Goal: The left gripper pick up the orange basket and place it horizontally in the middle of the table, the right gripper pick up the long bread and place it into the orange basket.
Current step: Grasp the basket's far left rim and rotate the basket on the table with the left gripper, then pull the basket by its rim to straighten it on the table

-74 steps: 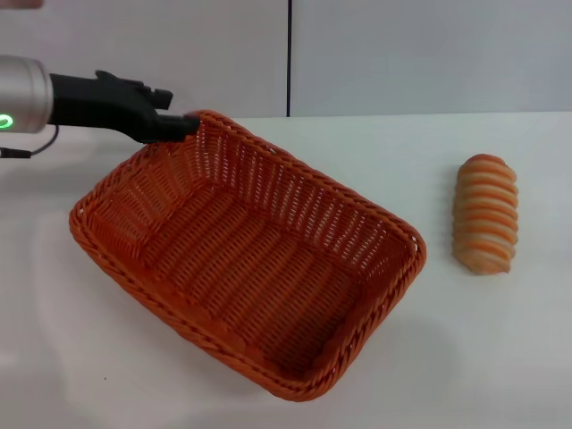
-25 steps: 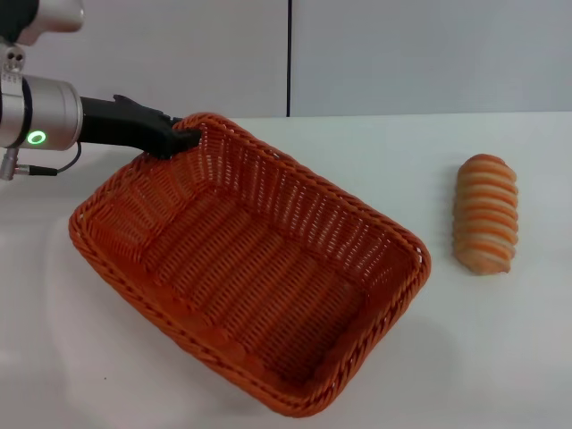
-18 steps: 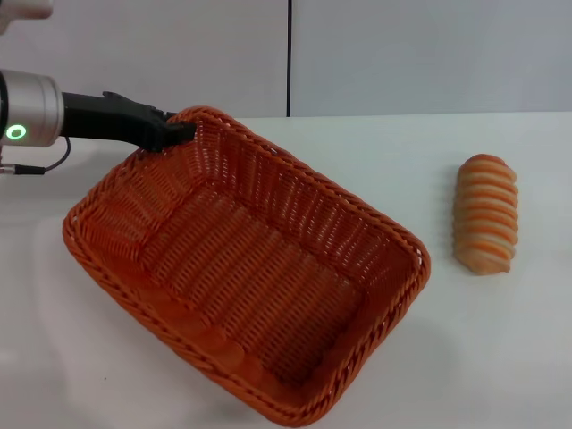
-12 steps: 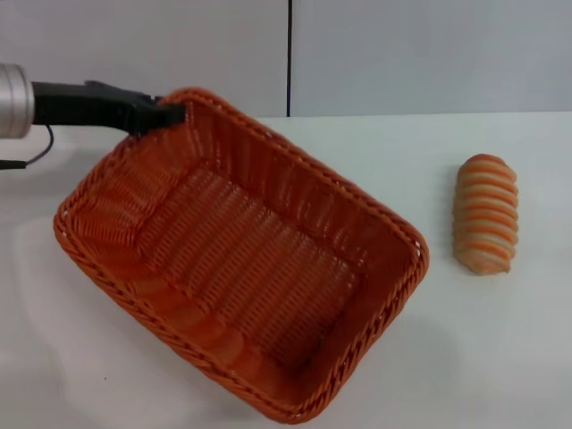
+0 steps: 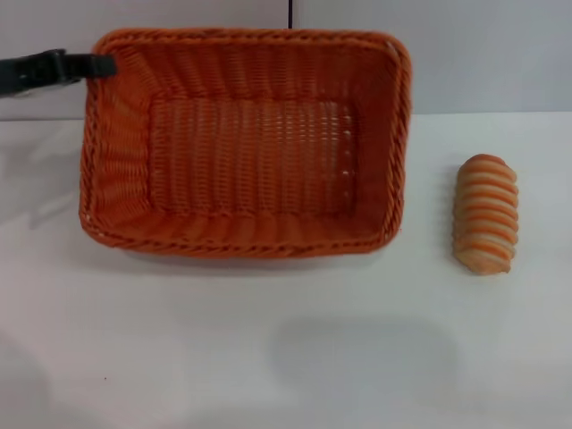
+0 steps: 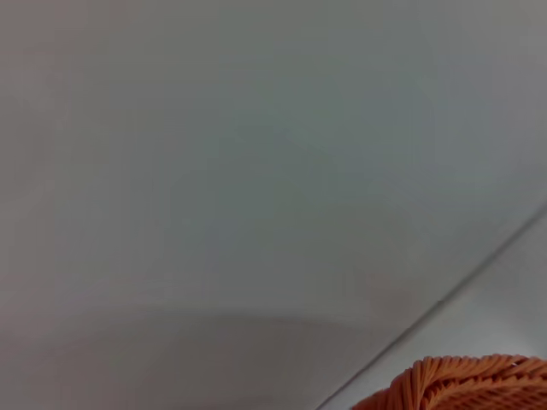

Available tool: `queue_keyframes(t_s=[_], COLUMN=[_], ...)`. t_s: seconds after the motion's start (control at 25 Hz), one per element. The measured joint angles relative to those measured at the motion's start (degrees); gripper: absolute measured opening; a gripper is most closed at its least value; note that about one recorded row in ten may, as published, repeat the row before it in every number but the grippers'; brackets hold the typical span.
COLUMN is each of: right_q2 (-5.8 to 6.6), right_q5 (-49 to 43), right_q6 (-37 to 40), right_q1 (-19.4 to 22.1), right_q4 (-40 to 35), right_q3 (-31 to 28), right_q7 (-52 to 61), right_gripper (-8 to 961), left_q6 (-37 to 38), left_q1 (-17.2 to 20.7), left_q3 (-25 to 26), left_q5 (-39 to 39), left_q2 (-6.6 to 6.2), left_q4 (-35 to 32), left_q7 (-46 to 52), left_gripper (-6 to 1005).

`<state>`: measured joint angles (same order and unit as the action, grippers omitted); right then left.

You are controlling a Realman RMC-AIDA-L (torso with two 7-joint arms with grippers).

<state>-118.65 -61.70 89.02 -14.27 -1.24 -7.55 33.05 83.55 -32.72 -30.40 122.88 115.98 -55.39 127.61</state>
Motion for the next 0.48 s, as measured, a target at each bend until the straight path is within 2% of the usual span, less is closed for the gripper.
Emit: queue_keyframes(t_s=[0.08,0.16,0.32,0.48], right_q2=[0.00,0.00,0.04,0.08], right_q5=[0.0,0.0,0.0,0.0], right_q6=[0.0,-0.2,-1.0,-2.1], right_q1=[0.0,0.0,-0.3,-1.2], right_q4=[-0.4,-0.7,-1.1,-1.8], right_q3=[0.0,0.0,0.0,0.0], right_q7=[0.0,0.0,0.0,0.0], right_gripper=[526,526,526,527], left_q6=[0.0,0.5,1.0,6.7], left_q1=[0.8,3.5,4.2,6.7], left_q3=[0.0,-0.4,-0.4,0.3], left_q5=[0.0,-0.2,-0.2,-0.6], left_q2=[-0.02,0.34,0.56,0.72], left_q4=[-0.2,-0.7,-0.8,-1.1], left_q7=[1.5,4.3,4.6,5.5], left_gripper=[221,226,237,248])
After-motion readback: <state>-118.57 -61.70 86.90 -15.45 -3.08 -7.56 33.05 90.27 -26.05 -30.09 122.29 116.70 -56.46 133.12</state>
